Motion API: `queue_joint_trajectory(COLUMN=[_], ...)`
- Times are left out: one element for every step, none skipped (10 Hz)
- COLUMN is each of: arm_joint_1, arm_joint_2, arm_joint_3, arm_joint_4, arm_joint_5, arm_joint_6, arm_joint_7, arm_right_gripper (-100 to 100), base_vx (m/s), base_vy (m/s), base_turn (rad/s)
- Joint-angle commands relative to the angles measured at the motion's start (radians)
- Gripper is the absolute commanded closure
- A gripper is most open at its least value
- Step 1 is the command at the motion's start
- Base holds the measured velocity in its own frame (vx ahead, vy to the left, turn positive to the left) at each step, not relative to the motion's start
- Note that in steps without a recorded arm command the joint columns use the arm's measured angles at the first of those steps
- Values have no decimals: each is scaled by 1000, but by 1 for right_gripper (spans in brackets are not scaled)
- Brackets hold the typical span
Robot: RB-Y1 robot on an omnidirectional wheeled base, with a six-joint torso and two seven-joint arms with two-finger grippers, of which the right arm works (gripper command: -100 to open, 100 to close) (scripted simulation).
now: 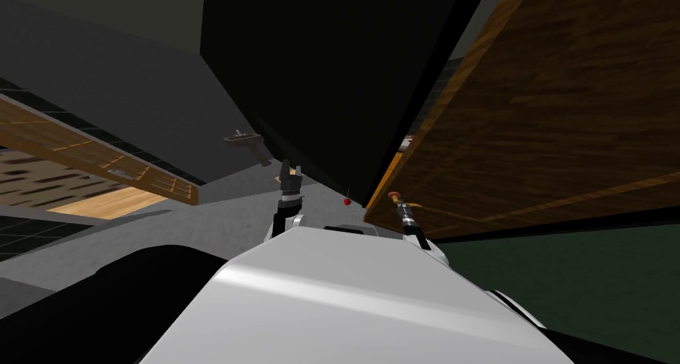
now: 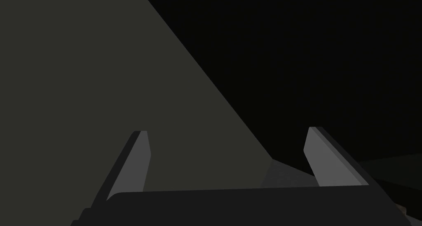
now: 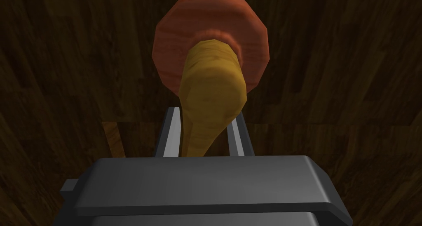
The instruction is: Pull the door open
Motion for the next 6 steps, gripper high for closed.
queue_joint_trajectory(arm_joint_1=[20,33,43,30,54,65], arm_joint_2=[-19,-35,-46,-35,-54,-65], arm_joint_3=[21,38,51,46,70,80], arm_joint_4=[-12,-20,-25,-10,-13,-14], arm_joint_5=[2,2,3,4,0,-3], arm_joint_6=[-19,-34,-45,-42,-71,-87], arm_joint_7=[-17,-31,-41,-37,-55,-62], arm_right_gripper=[100,100,100,100,100,100], base_vx=[-234,-263,-250,-109,-180,-256], base_vy=[-58,-80,-76,-23,-40,-81], base_turn=[125,140,128,28,180,185])
